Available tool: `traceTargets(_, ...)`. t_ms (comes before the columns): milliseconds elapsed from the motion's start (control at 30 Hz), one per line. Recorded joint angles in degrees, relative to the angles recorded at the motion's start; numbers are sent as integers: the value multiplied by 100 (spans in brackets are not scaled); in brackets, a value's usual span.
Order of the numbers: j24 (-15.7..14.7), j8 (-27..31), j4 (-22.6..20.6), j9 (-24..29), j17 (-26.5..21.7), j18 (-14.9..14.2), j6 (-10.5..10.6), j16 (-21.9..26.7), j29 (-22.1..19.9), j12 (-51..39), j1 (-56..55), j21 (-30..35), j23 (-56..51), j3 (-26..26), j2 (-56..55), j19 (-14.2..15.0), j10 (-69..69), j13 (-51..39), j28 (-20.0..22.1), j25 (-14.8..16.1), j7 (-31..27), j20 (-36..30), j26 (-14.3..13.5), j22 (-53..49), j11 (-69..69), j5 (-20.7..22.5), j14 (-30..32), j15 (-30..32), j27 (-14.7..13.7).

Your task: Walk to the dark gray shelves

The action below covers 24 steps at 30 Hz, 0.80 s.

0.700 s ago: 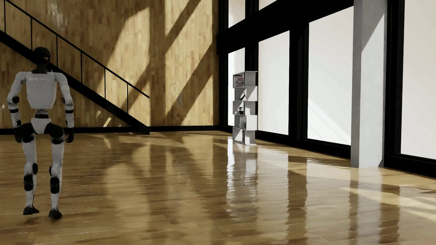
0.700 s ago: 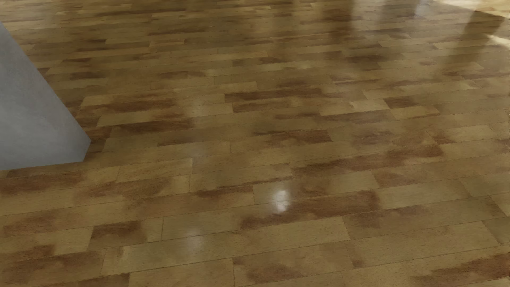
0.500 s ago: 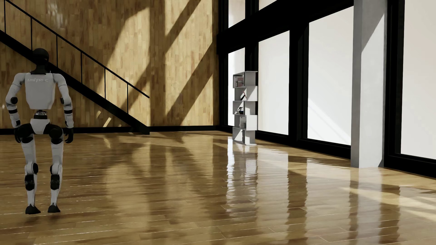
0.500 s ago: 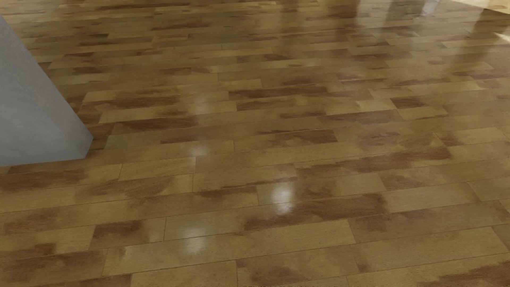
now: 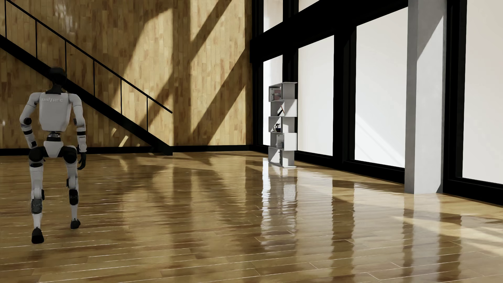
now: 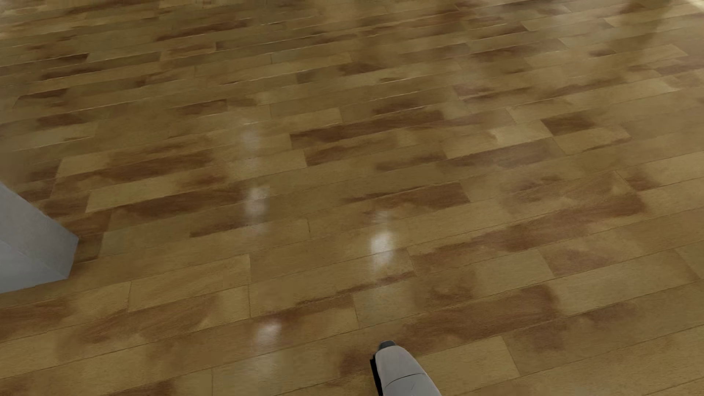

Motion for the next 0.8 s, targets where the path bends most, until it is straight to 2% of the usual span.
traceTargets(33, 0, 0, 186, 11, -3, 0, 124, -49, 0, 58, -84, 100, 122, 29, 173, 0, 538, -29, 0, 0, 0, -112, 0, 304, 323, 168, 859, -180, 0)
traceTargets(67, 0, 0, 208, -1, 3, 0, 77, -73, 0, 189, -407, 134, 170, 141, 404, 0, 1391, -77, 0, 0, 0, -199, 0, 526, 485, 261, 1868, -423, 0)
traceTargets(100, 0, 0, 206, -2, 61, 0, -10, -81, 0, 257, -975, 87, 113, 325, 728, 0, 2560, -124, 0, 0, 0, -236, 0, 803, 439, 385, 2574, -620, 0)
traceTargets(133, 0, 0, 237, 96, 38, 0, -15, -19, 0, 367, -1600, 86, -79, 455, 1121, 0, 3830, -159, 0, 0, 0, -329, 0, 780, 398, 481, 2718, -808, 0)
traceTargets(167, 0, 0, 231, 161, 72, 0, -98, -17, 0, 505, -2188, 57, -263, 767, 1583, 0, 4688, -228, 0, 0, 0, -212, 0, 830, 210, 615, 2538, -954, 0)
traceTargets(200, 0, 0, 142, 151, 71, 0, -193, -53, 0, 669, -2813, 73, -461, 1115, 2066, 0, 5032, -284, 0, 0, 0, -48, 0, 812, -48, 607, 2424, -1029, 0)
traceTargets(233, 0, 0, 67, 220, 57, 0, -319, -12, 0, 708, -3415, -1, -667, 1355, 2572, 0, 4797, -416, 0, 0, 0, -167, 0, 840, -444, 604, 2383, -1024, 0)
traceTargets(267, 0, 0, -10, 264, 39, 0, -369, -2, 0, 729, -3856, -139, -900, 1742, 3127, 0, 4075, -412, 0, 0, 0, -251, 0, 943, -845, 607, 2618, -914, 0)
traceTargets(333, 0, 0, -9, 247, -48, 0, -500, 63, 0, 964, -4502, -173, -1325, 2272, 4155, 0, 1933, -500, 0, 0, 0, -137, 0, 827, -1539, 531, 3329, -1032, 0)
traceTargets(367, 0, 0, 20, 188, -118, 0, -520, 65, 0, 994, -4764, -224, -1531, 2479, 4554, 0, 955, -579, 0, 0, 0, -119, 0, 805, -1752, 495, 3023, -1170, 0)
traceTargets(433, 0, 0, 101, 128, -226, 0, -553, 109, 0, 1085, -5125, -232, -1736, 2761, 5249, 0, 5, -784, 0, 0, 0, -127, 0, 736, -1879, 415, 899, -1461, 0)
traceTargets(467, 0, 0, 285, 106, -216, 0, -581, 88, 0, 1065, -5176, -305, -1757, 2882, 5303, 0, 239, -931, 0, 0, 0, -26, 0, 746, -1815, 423, 871, -1441, 0)
traceTargets(500, 0, 0, 149, 146, -193, 0, -596, 95, 0, 1135, -5372, -366, -1653, 3061, 5625, 0, 213, -886, 0, 0, 0, -88, 0, 793, -1647, 316, 1870, -1325, 0)
traceTargets(533, 0, 0, 146, 82, -153, 0, -656, 57, 0, 1106, -5610, -508, -1573, 3189, 5538, 0, 713, -829, 0, 0, 0, -76, 0, 838, -1294, 197, 3004, -844, 0)
traceTargets(567, 0, 0, -87, 15, -29, 0, -854, 39, 0, 1121, -5622, -540, -1355, 3069, 5416, 0, 1164, -764, 0, 0, 0, -87, 0, 988, -674, -41, 3520, 45, 0)
traceTargets(600, 0, 0, -296, -37, -8, 0, -862, 22, 0, 1061, -5404, -480, -1128, 2828, 5097, 0, 1428, -636, 0, 0, 0, -231, 0, 1102, 300, -67, 3490, 969, 0)
traceTargets(633, 0, 0, -557, -92, -35, 0, -864, -9, 0, 992, -5128, -292, -1015, 2623, 4451, 0, 1518, -559, 0, 0, 0, -249, 0, 1136, 1485, -169, 3330, 1387, 0)
traceTargets(667, 0, 0, -767, -117, -9, 0, -924, -102, 0, 942, -4704, -381, -1069, 2408, 3804, 0, 1430, -385, 0, 0, 0, 127, 0, 1211, 2544, -328, 2949, 900, 0)
traceTargets(700, 0, 0, -796, -25, -13, 0, -821, -77, 0, 851, -3975, -279, -978, 2125, 3353, 0, 1131, -340, 0, 0, 0, 154, 0, 1130, 2993, -231, 2505, 107, 0)
traceTargets(733, 0, 0, -745, -3, -16, 0, -668, -41, 0, 701, -3366, -198, -894, 1817, 2783, 0, 842, -279, 0, 0, 0, 155, 0, 1092, 3062, -110, 2066, -383, 0)
traceTargets(800, 0, 0, -526, 75, -61, 0, -389, 149, 0, 577, -2124, -232, -807, 1094, 2044, 0, 222, -118, 0, 0, 0, 179, 0, 470, 1980, 17, 1210, -560, 0)
